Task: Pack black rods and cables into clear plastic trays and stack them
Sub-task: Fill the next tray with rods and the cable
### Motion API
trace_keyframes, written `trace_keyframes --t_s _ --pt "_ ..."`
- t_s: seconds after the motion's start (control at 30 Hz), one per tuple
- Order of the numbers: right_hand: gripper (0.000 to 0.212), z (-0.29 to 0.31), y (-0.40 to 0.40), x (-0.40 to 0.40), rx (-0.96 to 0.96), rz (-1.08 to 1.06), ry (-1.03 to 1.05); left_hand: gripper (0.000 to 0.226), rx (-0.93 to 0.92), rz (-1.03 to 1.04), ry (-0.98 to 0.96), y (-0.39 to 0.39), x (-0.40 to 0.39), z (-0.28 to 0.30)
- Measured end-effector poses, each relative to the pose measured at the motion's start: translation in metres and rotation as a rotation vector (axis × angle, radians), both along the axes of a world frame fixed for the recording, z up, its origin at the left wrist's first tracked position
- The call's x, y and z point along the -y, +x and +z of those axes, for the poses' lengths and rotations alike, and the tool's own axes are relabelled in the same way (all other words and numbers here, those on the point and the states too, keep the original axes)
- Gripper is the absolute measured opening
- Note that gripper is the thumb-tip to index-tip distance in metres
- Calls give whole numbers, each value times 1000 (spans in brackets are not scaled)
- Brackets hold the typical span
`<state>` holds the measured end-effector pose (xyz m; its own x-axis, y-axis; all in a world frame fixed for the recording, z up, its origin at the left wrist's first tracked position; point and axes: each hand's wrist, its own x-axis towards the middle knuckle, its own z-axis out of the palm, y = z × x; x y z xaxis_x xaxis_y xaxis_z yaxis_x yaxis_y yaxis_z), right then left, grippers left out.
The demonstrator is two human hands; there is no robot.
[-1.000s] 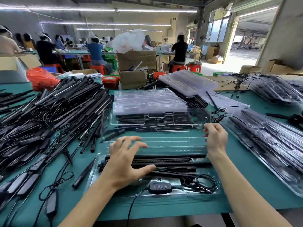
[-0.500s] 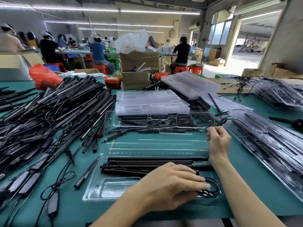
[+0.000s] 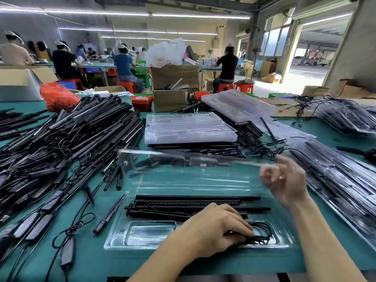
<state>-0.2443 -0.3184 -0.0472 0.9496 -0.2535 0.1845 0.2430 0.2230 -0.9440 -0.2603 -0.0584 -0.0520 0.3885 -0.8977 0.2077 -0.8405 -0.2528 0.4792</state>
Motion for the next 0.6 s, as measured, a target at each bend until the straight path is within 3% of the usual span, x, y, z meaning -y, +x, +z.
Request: trace_keyframes --t_s 0.13,0.17,0.27,0.43,0.6 --pt "20 -12 -11 16 -131 301 -328 30 151 -9 41 -6 0 2" --pt "21 -10 -13 17 -203 364 -329 31 218 -14 59 -7 -1 3" --pt "66 -3 -14 23 -384 444 -510 35 290 -28 117 -9 -5 7" --pt "63 7 -14 15 -524 319 -788 45 215 -50 104 -14 -19 7" --pt "68 12 -14 9 -632 224 -895 36 447 -58 -9 -21 -26 6"
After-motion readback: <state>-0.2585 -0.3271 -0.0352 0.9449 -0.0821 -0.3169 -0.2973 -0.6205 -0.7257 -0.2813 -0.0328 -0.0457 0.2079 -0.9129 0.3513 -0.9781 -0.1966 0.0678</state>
